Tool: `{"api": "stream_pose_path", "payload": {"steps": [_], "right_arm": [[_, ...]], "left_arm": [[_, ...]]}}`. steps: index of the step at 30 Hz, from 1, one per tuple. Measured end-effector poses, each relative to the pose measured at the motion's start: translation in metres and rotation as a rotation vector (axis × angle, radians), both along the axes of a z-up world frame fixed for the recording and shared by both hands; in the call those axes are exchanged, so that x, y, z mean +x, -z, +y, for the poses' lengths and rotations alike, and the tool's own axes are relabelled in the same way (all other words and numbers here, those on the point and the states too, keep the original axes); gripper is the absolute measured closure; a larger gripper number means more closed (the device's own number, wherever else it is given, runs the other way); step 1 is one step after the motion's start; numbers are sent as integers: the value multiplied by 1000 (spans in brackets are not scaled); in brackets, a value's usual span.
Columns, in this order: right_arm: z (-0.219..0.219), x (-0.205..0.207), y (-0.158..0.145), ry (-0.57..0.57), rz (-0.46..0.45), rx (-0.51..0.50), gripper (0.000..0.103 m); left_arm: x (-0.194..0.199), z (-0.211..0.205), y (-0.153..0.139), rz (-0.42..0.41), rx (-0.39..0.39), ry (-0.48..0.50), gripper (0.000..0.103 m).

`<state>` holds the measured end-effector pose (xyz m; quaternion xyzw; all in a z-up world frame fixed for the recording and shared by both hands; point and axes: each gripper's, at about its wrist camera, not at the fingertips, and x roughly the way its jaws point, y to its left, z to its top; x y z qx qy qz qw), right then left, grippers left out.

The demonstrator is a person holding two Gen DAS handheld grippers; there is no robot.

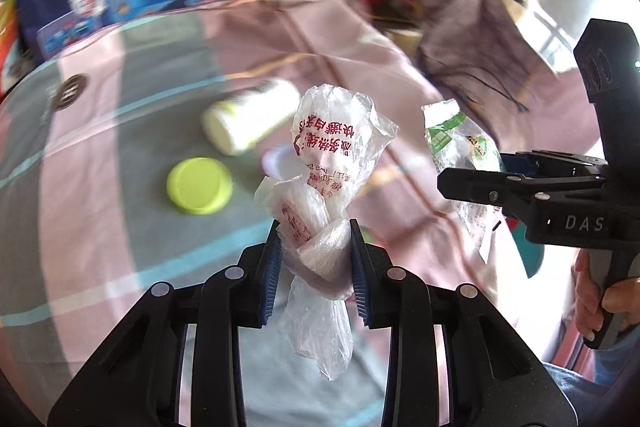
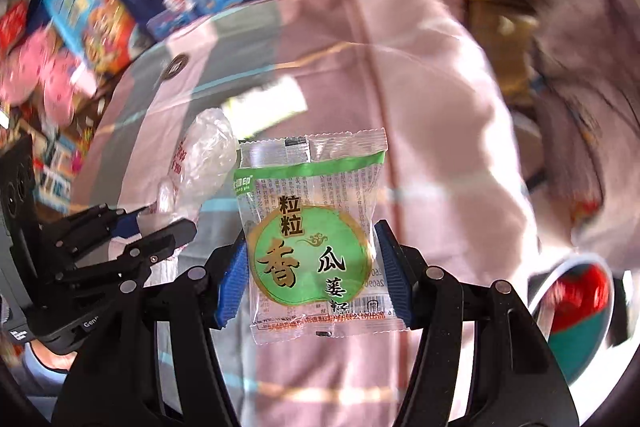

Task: Collect trash
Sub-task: 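Carry the plastic bag and snack packet over the teal bin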

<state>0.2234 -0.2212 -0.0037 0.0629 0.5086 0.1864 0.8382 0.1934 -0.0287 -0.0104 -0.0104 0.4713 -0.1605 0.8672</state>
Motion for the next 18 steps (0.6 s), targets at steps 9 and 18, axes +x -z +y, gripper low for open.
{"api": "stream_pose_path", "payload": {"steps": [9, 18], "right_arm": [[-98, -52, 4, 209, -26, 124, 45], [-183, -97, 20, 391, -64, 160, 45]], "left_arm": [[-21, -92, -2, 2, 40, 172, 71], [-38, -180, -4, -11, 101, 309, 70]]}}
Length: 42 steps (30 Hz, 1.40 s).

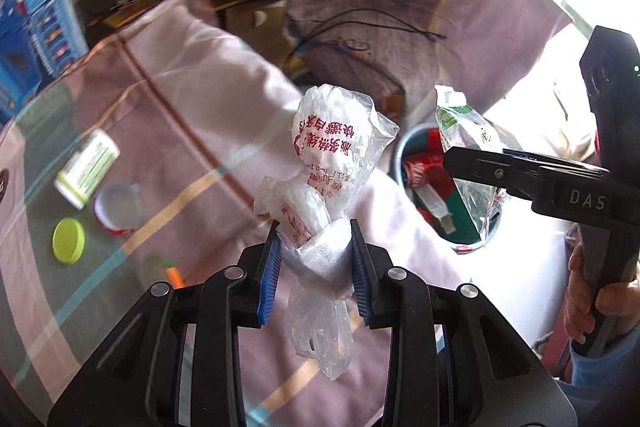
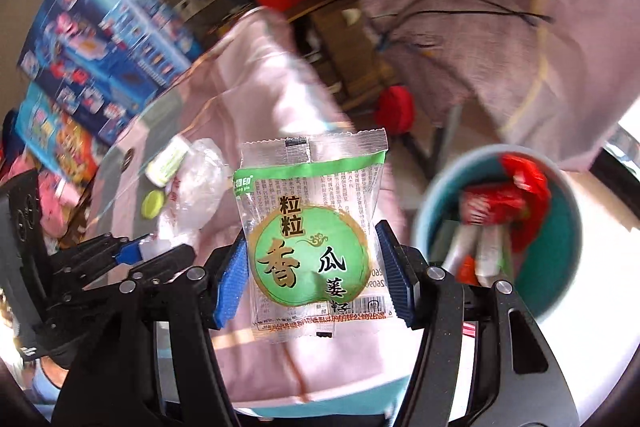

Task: Collect trash
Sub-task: 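Carry the plastic bag and snack packet over the teal bin, then open both tools to drop bag and packet into the teal bin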

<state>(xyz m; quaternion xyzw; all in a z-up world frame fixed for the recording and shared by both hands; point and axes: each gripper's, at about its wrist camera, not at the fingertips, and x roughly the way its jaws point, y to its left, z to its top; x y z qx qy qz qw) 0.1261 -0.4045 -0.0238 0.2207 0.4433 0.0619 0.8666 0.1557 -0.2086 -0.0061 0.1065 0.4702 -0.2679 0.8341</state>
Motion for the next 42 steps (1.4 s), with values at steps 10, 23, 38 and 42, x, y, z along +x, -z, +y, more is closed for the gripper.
{"api": "stream_pose_path", "payload": {"steps": [10, 23, 38, 42], "right_arm": [[-103, -55, 26, 212, 9, 36, 45], [-162, -73, 48, 320, 66, 67, 45], [-179, -57, 60, 363, 133, 46, 44], [-175, -49, 65, 353, 149, 46, 44]], "left_arm": [[-16, -103, 16, 40, 40, 165, 70], [-8, -184, 43, 98, 68, 273, 69], [13, -217, 83, 184, 63, 300, 20], [16, -207, 86, 188, 67, 291, 13]]}}
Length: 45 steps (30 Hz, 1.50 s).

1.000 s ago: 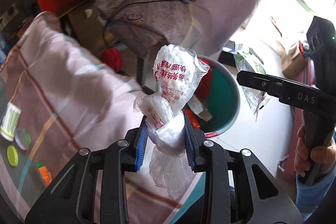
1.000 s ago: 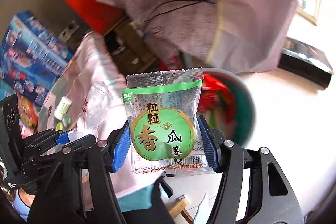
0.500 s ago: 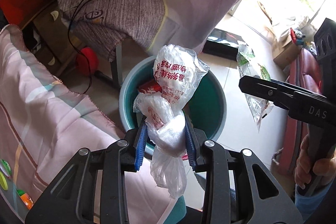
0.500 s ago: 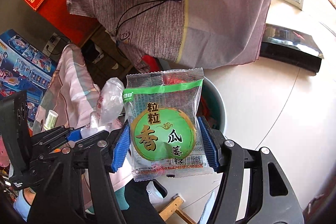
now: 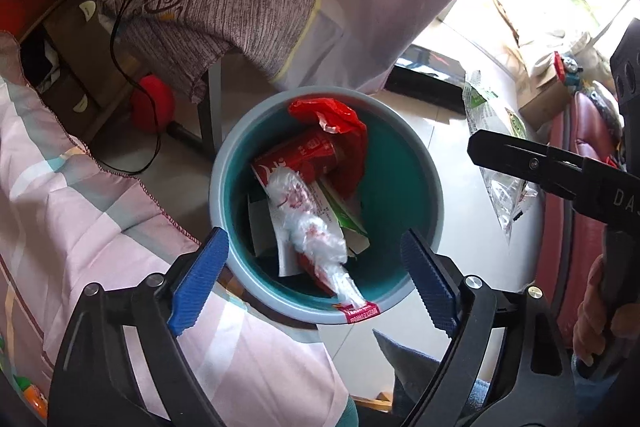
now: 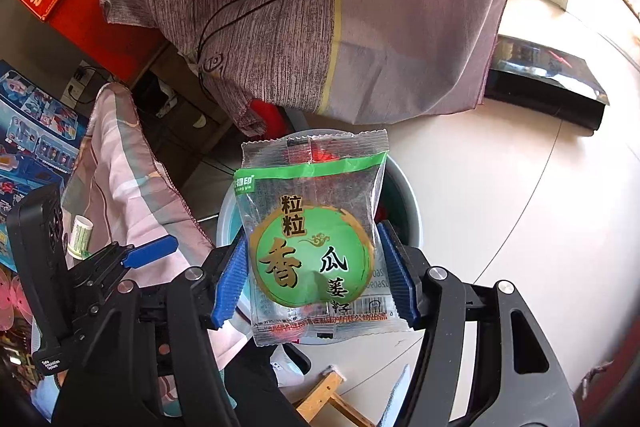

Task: Collect trash
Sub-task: 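Open both tools to drop bag and packet into the teal bin, then move both tools back over the clear plastic lids on the table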

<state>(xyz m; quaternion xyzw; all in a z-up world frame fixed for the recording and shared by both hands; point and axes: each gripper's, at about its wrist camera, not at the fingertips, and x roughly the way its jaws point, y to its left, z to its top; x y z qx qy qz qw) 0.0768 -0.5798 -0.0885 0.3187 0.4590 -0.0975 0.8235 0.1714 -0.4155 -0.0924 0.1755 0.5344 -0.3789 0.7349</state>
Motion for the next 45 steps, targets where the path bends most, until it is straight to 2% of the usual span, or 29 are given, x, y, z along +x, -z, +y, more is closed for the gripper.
{"api": "stream_pose_path", "payload": {"steps": [8, 11, 13, 16, 22, 30, 33, 45], "right_arm": [[9, 16, 10, -27, 28, -2, 42], [12, 20, 14, -34, 42, 9, 39], [14, 23, 17, -43, 54, 16, 31], [17, 24, 16, -48, 61, 10, 28], [16, 22, 16, -32, 79, 8, 24], [27, 20, 14, -38, 99, 19, 23], [33, 20, 12, -45, 109, 18, 17], [68, 17, -8, -87, 99, -7, 17]], "left_arm": [[3, 22, 0, 16, -11, -38, 11], [3, 26, -2, 15, -14, -40, 11], [3, 29, -4, 13, -19, -44, 11], [3, 31, -6, 11, -28, -47, 10], [0, 35, -4, 12, -28, -51, 10], [-6, 46, -9, 13, -40, -55, 10], [-7, 53, -12, 12, -48, -63, 9], [-16, 94, -33, -35, -71, -120, 8]]}}
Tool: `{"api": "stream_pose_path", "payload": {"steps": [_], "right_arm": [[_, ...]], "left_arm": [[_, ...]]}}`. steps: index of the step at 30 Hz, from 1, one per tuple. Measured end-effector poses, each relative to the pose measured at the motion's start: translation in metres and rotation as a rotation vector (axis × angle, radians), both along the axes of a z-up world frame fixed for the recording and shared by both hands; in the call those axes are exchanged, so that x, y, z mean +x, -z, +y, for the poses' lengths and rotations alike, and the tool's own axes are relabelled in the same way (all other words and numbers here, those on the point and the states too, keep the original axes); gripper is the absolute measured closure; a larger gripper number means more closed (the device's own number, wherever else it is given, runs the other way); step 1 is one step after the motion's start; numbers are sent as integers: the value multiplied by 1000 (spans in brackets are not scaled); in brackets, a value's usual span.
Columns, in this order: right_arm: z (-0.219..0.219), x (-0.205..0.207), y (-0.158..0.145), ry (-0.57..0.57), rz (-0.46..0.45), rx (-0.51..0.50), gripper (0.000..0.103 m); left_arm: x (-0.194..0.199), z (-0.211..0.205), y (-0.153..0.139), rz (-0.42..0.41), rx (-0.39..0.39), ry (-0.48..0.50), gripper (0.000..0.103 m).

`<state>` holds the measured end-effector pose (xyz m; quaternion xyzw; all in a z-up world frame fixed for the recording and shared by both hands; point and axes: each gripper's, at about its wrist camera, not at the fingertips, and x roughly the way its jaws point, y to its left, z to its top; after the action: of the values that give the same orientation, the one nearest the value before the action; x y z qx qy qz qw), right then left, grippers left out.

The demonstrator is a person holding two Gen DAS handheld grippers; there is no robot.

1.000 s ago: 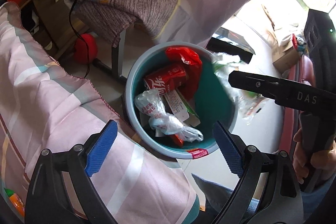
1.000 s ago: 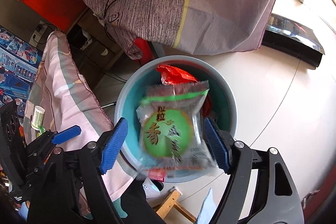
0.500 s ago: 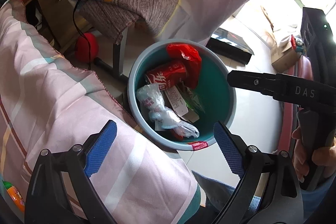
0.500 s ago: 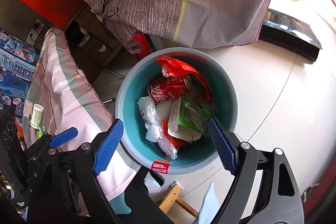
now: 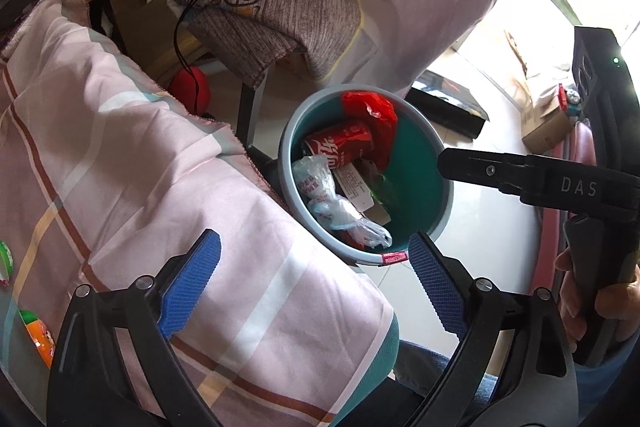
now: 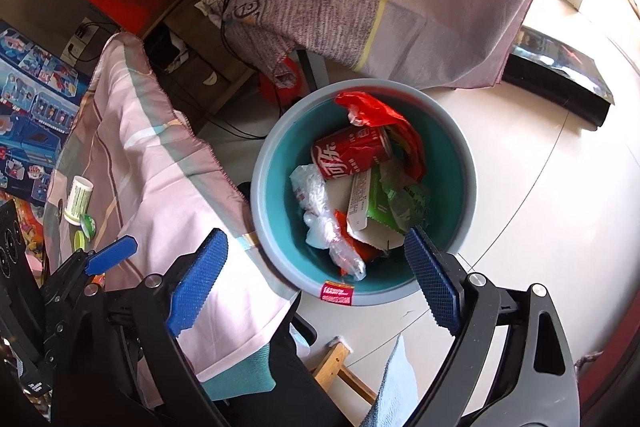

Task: Collect trash
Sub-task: 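Move both tools back over the clear plastic lids on the table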

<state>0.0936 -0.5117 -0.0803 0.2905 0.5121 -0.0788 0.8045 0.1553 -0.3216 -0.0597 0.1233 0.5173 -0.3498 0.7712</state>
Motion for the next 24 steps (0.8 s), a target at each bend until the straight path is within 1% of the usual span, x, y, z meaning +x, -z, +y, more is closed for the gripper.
{"api": "stream_pose_path", "payload": {"steps": [6, 11, 14, 15, 20, 24], "right_arm": [[27, 5, -6, -48, -8, -3, 17], [62, 14, -13, -112, -19, -9, 17], [82, 21, -14, -149, -9, -6, 17], [95, 26, -13, -176, 0, 4, 17], [130, 38, -12, -243, 23, 46, 17], [163, 50, -15, -309, 30, 42, 17]], "left_arm": [[-4, 35, -10, -27, -14, -54, 6], [-4, 71, -13, -35, -16, -114, 5], [-4, 93, -15, -43, -17, -150, 5], [-5, 100, -16, -46, -18, -163, 5], [-2, 149, -18, -42, -27, -253, 5], [6, 189, -18, -31, -51, -343, 5]]}}
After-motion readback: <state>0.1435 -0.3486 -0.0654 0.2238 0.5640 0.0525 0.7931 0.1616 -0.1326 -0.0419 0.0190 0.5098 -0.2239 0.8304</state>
